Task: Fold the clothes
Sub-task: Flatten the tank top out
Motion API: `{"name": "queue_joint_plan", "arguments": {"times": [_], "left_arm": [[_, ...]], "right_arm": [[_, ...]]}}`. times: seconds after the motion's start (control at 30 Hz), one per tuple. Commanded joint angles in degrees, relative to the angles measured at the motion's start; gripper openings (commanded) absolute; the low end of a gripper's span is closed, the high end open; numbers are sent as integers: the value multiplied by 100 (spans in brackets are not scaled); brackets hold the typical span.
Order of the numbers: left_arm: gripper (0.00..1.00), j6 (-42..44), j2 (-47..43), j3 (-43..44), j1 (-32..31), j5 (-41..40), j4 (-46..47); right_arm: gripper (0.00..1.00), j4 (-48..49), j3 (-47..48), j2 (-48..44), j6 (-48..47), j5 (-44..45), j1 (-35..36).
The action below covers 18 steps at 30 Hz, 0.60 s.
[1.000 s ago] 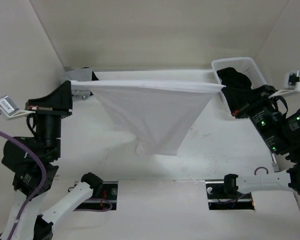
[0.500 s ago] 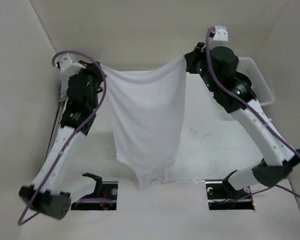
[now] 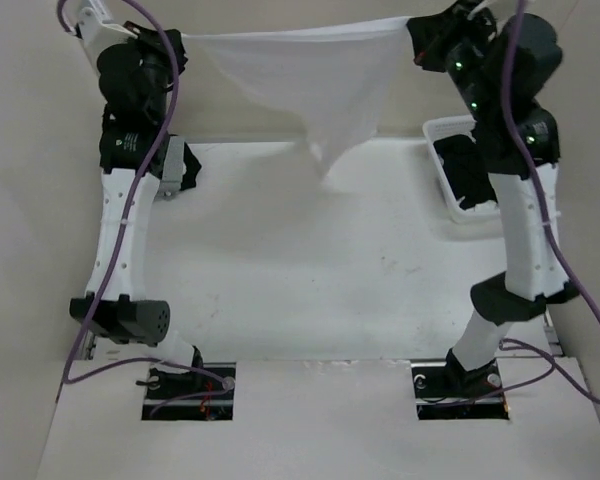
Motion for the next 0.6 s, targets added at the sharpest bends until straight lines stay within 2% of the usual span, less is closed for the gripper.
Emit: {"name": "queue_joint_plan", "arguments": {"times": [0.0, 0.17, 0.43, 0.57], "left_arm": [[0, 284, -704, -141, 114, -67, 212], [0, 372, -1477, -1633, -43, -305, 607], [0, 135, -3735, -5517, -825, -1174, 1126], [0, 30, -4938, -7275, -1203, -1395, 593]], "right_arm": [[0, 413, -715, -725, -13, -299, -9], [0, 737, -2645, -1497, -65, -343, 26], [0, 2117, -7646, -3791, 276, 324, 878], [0, 2206, -9982, -4862, 1100, 886, 1702]]}}
